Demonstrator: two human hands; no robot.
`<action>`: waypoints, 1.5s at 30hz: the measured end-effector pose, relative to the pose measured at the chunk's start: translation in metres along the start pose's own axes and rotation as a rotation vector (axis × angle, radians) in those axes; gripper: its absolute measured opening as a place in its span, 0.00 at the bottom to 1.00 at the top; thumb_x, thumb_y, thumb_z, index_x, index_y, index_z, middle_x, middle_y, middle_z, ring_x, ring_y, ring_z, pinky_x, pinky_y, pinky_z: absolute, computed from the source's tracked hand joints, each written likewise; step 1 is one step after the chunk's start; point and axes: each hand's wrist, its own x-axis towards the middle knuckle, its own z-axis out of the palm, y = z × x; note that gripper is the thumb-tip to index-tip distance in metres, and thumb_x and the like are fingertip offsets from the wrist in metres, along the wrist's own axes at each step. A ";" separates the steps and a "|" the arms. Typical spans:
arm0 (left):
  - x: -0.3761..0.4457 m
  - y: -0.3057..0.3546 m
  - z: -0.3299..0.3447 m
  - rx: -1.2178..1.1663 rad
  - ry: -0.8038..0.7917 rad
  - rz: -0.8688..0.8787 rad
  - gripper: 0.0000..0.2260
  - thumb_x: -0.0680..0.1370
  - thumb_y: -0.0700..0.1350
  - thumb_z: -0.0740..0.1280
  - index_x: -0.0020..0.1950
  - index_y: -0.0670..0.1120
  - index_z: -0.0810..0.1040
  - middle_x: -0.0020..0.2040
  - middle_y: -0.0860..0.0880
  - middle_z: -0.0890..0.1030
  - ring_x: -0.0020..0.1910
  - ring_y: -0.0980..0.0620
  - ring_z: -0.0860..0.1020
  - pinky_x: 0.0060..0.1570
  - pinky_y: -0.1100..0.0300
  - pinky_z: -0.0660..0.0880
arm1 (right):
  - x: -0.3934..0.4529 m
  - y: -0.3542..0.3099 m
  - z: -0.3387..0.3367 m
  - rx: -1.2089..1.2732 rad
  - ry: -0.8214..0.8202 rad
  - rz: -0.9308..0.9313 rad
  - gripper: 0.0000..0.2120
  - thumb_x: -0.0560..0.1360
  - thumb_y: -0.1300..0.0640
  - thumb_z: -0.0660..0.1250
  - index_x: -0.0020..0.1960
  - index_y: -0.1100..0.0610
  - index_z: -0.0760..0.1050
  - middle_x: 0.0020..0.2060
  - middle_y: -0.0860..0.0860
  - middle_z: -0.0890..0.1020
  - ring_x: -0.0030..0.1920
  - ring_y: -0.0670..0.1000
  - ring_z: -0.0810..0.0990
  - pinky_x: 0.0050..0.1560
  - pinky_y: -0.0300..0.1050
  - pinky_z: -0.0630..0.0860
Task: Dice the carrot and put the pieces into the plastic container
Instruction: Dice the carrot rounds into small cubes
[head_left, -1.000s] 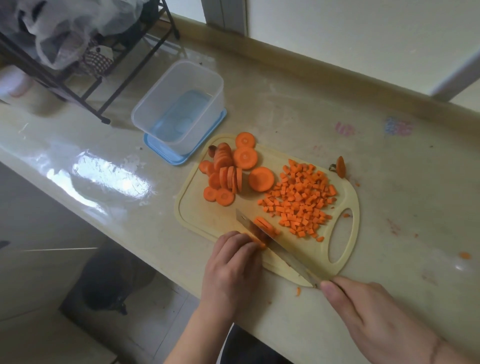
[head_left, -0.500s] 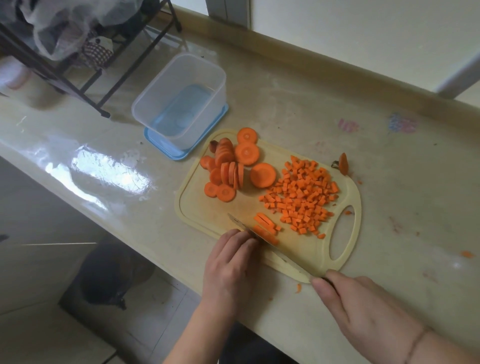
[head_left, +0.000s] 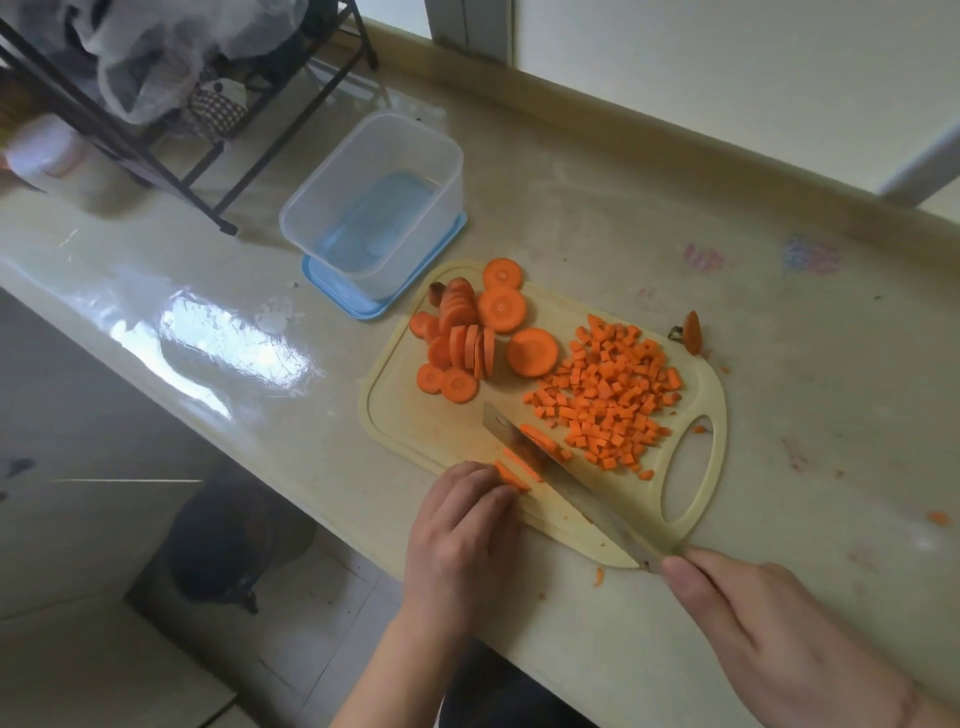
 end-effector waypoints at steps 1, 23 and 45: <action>0.001 0.000 0.000 -0.003 -0.009 -0.003 0.05 0.77 0.39 0.72 0.46 0.37 0.85 0.48 0.43 0.84 0.51 0.44 0.82 0.55 0.51 0.79 | -0.001 0.001 -0.003 0.004 0.022 0.019 0.40 0.66 0.21 0.38 0.39 0.51 0.74 0.29 0.46 0.79 0.32 0.45 0.77 0.36 0.40 0.72; 0.064 0.027 0.027 0.214 -0.176 0.052 0.05 0.71 0.46 0.76 0.44 0.46 0.84 0.49 0.49 0.82 0.54 0.42 0.78 0.56 0.52 0.70 | -0.022 0.021 -0.028 0.130 0.186 0.184 0.40 0.55 0.15 0.37 0.40 0.42 0.73 0.29 0.54 0.77 0.26 0.46 0.72 0.31 0.38 0.70; 0.076 0.059 0.030 0.326 -0.434 -0.035 0.08 0.61 0.38 0.68 0.34 0.47 0.71 0.33 0.50 0.73 0.32 0.45 0.73 0.33 0.57 0.69 | -0.037 0.025 -0.041 0.214 0.215 0.180 0.46 0.52 0.14 0.34 0.44 0.47 0.71 0.32 0.54 0.78 0.30 0.49 0.76 0.33 0.39 0.71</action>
